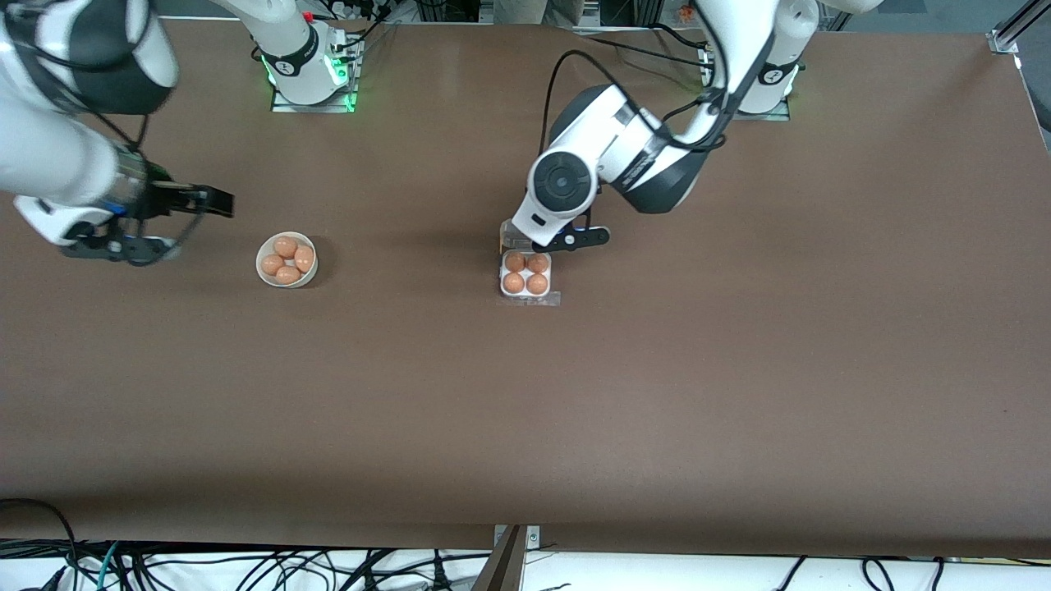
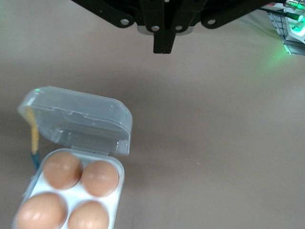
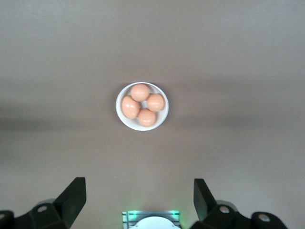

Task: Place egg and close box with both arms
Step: 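Withdraw the right gripper while the left gripper reaches the carton lid, then push the carton lid over the eggs with the left gripper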

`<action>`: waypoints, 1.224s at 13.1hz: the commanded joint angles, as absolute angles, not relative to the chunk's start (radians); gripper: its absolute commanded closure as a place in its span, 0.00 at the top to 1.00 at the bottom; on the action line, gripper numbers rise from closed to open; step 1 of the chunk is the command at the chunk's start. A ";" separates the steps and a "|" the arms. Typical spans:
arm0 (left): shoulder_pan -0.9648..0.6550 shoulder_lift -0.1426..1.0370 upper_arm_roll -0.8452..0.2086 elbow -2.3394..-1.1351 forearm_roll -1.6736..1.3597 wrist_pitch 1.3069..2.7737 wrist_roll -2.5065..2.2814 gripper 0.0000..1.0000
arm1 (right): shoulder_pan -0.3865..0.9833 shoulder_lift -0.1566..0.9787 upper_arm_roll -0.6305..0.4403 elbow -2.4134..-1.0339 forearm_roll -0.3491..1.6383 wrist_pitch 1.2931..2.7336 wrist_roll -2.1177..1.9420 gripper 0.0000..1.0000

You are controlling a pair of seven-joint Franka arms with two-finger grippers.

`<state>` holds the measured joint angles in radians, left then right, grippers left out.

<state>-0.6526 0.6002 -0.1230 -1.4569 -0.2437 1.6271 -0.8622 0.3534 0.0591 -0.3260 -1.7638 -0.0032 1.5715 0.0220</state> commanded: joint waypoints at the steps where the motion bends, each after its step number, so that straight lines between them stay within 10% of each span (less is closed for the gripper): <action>1: -0.678 0.655 -0.110 -1.414 -0.291 1.615 -0.891 0.02 | 0.360 0.026 -0.394 -1.740 0.012 1.543 -0.061 1.00; 6: -0.678 0.709 -0.110 -1.402 -0.291 1.794 -0.916 0.02 | 0.341 0.028 -0.385 -1.681 0.015 1.482 -0.061 1.00; 9: -0.669 0.709 -0.101 -1.385 -0.287 1.839 -0.933 0.02 | 0.015 0.032 -0.029 -1.672 0.025 1.477 -0.054 1.00; 12: -0.638 0.704 -0.084 -1.301 -0.278 1.838 -0.931 0.04 | -0.058 0.034 0.026 -1.661 0.029 1.477 -0.054 1.00; 14: -0.612 0.678 -0.062 -1.282 -0.231 1.815 -0.922 0.24 | -0.066 0.034 0.040 -1.654 0.032 1.471 -0.055 1.00; 16: -0.606 0.620 -0.051 -1.278 0.005 1.807 -0.907 0.71 | -0.066 0.034 0.038 -1.654 0.034 1.470 -0.058 1.00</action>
